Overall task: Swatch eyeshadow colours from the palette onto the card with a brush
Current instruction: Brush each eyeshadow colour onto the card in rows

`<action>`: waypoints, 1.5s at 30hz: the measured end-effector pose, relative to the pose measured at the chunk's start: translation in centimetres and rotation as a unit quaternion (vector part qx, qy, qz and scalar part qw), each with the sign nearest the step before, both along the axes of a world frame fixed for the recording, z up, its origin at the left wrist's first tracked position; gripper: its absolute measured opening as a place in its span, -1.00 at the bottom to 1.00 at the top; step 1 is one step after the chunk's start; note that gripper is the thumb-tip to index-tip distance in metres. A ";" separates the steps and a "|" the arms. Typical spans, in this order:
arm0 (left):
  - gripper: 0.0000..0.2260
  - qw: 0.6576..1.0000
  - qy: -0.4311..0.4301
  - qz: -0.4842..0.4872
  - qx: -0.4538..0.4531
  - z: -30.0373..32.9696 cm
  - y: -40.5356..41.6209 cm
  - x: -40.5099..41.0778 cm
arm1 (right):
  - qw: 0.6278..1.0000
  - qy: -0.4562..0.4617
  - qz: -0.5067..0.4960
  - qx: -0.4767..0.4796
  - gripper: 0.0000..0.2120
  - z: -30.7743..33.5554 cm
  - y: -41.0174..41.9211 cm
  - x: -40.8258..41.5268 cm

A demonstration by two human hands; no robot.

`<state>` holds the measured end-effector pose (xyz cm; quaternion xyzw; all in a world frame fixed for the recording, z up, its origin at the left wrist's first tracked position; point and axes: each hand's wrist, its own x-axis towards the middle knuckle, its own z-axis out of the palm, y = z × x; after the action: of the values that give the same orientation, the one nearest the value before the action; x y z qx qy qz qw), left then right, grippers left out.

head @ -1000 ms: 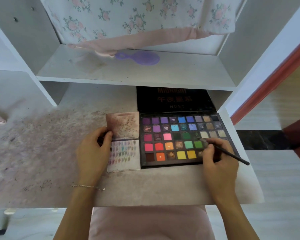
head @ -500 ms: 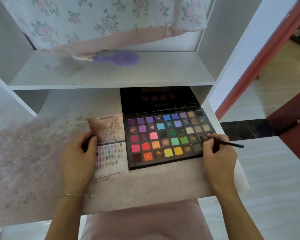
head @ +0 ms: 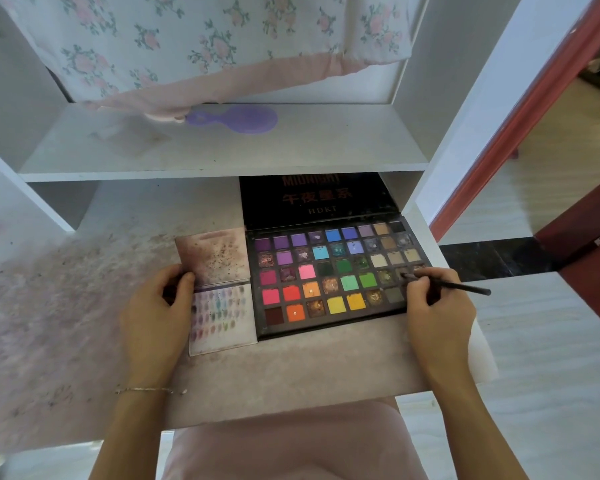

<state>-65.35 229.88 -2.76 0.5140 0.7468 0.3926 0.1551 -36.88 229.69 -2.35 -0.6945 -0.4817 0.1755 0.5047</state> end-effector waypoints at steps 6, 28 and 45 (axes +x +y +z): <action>-0.80 1.000 0.008 0.002 0.005 0.1 -0.1 0.1 | 0.999 0.000 0.043 0.022 -0.81 0.0 -0.2 -0.4; -0.83 1.000 0.004 0.004 0.009 -0.3 0.0 -0.1 | 0.926 -0.009 0.375 -0.043 -0.67 0.7 -1.4 -11.6; -0.82 1.000 -0.008 0.006 0.012 -0.5 0.0 -0.1 | 0.922 -0.082 0.374 -0.053 -0.86 0.7 -1.2 -11.9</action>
<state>-65.48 229.91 -3.26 0.5083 0.7436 0.4067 0.1527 -48.74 228.44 -1.61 -0.5018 -0.7360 0.3189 0.3237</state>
